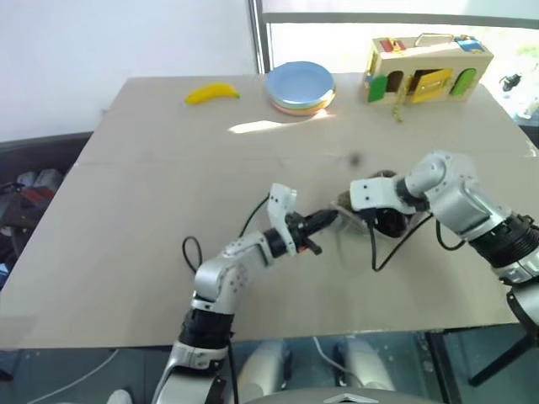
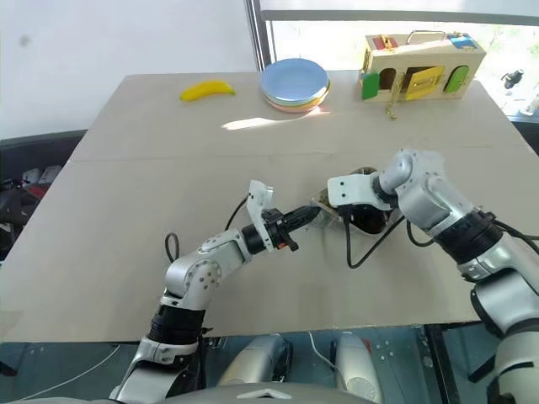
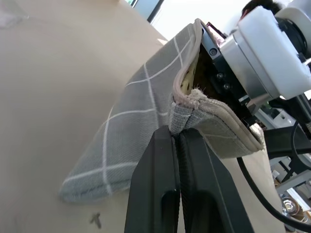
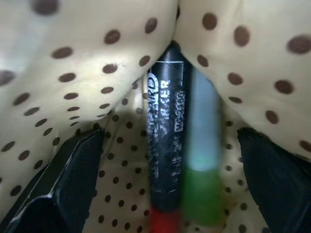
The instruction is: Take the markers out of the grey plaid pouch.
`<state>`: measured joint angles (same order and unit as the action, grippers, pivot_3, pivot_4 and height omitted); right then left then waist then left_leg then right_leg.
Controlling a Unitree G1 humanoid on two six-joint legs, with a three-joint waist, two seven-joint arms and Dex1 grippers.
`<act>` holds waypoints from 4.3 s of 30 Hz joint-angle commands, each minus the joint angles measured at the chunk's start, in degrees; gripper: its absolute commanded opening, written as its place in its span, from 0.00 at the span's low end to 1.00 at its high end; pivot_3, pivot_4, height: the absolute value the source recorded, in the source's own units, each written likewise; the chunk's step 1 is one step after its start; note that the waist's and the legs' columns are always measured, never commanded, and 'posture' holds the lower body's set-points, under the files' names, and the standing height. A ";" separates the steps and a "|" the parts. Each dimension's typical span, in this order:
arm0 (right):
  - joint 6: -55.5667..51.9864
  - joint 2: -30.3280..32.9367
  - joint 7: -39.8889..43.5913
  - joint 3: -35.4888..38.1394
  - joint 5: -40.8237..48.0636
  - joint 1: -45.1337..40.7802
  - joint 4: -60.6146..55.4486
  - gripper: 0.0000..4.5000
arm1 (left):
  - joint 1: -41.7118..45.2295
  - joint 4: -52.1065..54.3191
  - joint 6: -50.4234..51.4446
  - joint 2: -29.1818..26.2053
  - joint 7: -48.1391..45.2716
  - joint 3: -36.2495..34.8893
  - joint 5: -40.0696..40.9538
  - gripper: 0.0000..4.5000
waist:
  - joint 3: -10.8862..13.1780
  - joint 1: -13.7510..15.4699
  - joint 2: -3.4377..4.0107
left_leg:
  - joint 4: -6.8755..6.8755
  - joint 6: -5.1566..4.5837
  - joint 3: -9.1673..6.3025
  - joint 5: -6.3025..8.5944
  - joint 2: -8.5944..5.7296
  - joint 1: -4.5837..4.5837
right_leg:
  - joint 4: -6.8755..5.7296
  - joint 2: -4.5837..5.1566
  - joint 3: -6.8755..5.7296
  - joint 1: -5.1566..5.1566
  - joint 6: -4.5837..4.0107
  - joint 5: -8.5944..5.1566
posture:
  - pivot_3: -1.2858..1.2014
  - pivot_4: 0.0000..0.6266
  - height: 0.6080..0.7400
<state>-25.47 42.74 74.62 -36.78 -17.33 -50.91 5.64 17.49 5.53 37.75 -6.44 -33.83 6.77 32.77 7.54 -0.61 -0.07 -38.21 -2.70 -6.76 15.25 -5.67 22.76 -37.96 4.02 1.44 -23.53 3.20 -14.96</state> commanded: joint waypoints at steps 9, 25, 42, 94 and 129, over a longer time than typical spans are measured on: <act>2.34 -1.00 0.06 1.39 -2.27 1.91 3.30 0.30 | -2.10 0.15 -1.73 -0.84 0.03 -0.30 -1.69 0.00 | -0.17 -0.02 -0.22 | 0.00 0.01 -0.02 0.01 0.01 -0.56 | 0.00 -0.01 -0.01 0.49 0.00 0.00 | 0.52 0.24 1.00; -5.70 2.93 2.52 11.92 5.02 2.73 -10.14 0.29 | -1.35 0.17 -1.88 -1.36 0.52 0.03 -2.75 0.00 | -0.09 0.12 -0.20 | 0.11 0.01 -0.08 0.02 0.01 -0.42 | 0.07 0.01 -0.03 0.41 -0.01 0.00 | 0.52 0.24 1.00; -2.68 6.47 0.69 13.58 8.74 5.96 -14.20 0.40 | 0.80 0.14 -3.28 -0.81 3.19 -1.02 -3.01 0.00 | -0.06 0.67 -0.22 | 0.06 0.01 -0.10 0.01 -0.01 0.10 | 0.08 0.03 -0.07 -0.02 0.00 0.00 | 0.52 0.24 1.00; 6.39 1.68 -0.16 12.53 2.16 4.40 1.54 0.09 | 0.82 -0.65 -2.55 0.52 4.33 -1.83 -2.49 0.00 | -0.06 0.28 -0.28 | 0.13 0.02 -0.14 0.02 -0.01 -0.71 | 0.09 0.02 -0.10 0.73 -0.01 0.00 | 0.52 0.24 1.00; 14.34 2.88 -12.55 15.71 2.88 12.08 -13.95 0.09 | 12.92 1.49 -16.82 2.42 12.46 -2.89 -13.73 0.00 | 0.01 1.33 -0.33 | 0.04 0.03 -0.12 0.01 -0.02 0.14 | 0.08 0.00 -0.12 -0.06 0.00 0.00 | 0.52 0.24 1.00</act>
<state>-11.85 45.78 60.32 -21.47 -16.09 -39.61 -7.53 28.70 5.11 23.28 -3.90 -22.70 6.37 19.38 7.55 0.72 -0.40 -38.16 -2.68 -6.88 15.26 -5.69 22.90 -37.89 4.02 1.33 -23.59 3.20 -14.95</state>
